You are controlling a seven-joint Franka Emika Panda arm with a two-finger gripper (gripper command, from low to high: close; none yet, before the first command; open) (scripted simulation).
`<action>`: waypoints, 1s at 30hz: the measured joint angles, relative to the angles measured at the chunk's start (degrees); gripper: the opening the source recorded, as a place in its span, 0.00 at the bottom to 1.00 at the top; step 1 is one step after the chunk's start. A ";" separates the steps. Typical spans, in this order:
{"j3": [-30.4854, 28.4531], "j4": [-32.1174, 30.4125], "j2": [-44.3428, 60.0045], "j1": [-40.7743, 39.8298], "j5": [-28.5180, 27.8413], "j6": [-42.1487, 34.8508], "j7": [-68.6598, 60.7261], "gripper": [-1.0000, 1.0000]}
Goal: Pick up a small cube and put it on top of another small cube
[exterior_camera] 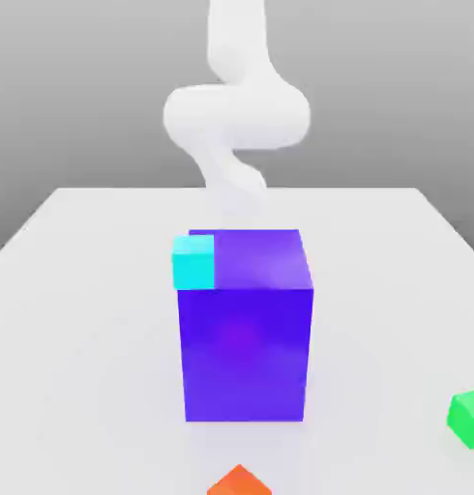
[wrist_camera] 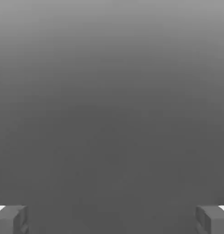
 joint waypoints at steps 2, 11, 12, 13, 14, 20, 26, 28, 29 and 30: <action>0.83 1.09 4.41 0.77 0.43 0.70 0.20 0.50; 5.51 5.70 23.10 3.51 0.83 3.65 2.09 0.50; 6.08 6.21 25.18 3.83 0.65 3.98 2.46 0.50; 6.61 6.72 27.26 4.18 0.40 4.32 2.88 0.50; 7.14 7.23 29.34 4.54 0.10 4.65 3.33 0.50; 9.60 10.29 41.93 8.25 -2.65 6.61 6.65 0.50; 10.28 13.40 54.62 12.09 -6.06 8.44 10.38 0.50; 10.40 14.44 58.85 13.62 -7.19 9.03 11.61 0.50; 10.41 14.96 60.96 14.43 -7.73 9.33 12.20 0.50; 10.40 15.48 63.08 15.26 -8.25 9.62 12.78 0.50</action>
